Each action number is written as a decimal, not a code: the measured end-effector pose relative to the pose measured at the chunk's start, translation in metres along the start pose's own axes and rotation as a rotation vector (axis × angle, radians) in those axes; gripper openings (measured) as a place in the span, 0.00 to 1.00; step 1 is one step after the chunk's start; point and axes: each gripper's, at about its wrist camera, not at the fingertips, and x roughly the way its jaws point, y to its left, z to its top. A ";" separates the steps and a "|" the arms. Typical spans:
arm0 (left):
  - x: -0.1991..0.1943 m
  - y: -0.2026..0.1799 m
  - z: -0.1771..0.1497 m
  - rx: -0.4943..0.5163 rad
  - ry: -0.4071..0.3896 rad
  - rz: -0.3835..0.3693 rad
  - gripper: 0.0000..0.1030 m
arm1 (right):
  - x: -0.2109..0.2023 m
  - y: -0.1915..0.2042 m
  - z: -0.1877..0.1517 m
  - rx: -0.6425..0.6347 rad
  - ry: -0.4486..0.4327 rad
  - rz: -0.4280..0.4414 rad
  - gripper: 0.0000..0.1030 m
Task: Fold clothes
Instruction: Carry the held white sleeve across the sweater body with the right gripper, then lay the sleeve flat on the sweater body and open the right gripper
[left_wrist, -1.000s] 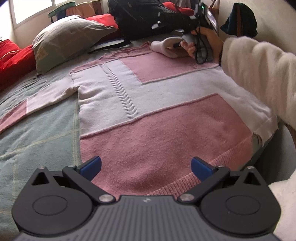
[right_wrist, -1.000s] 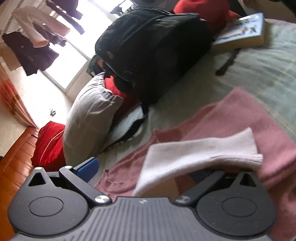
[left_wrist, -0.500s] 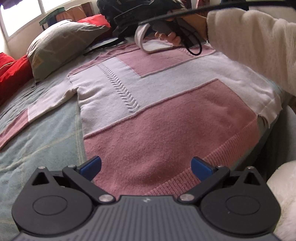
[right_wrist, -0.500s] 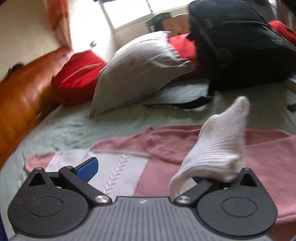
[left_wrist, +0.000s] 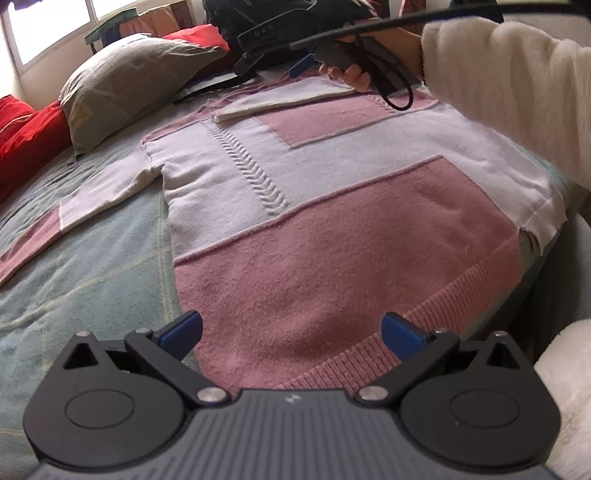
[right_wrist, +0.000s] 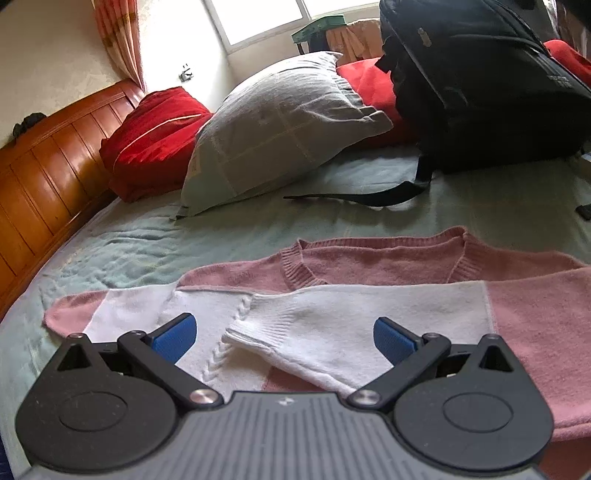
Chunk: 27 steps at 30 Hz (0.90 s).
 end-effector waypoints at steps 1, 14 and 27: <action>0.000 0.000 0.000 0.000 0.000 -0.002 0.99 | 0.001 0.000 -0.001 -0.003 0.005 -0.001 1.00; 0.006 -0.002 0.003 -0.004 0.026 0.002 0.99 | 0.050 0.027 -0.028 -0.071 0.119 -0.089 1.00; 0.016 -0.021 0.026 0.039 0.016 -0.007 0.99 | -0.041 -0.053 -0.021 -0.069 0.076 -0.120 1.00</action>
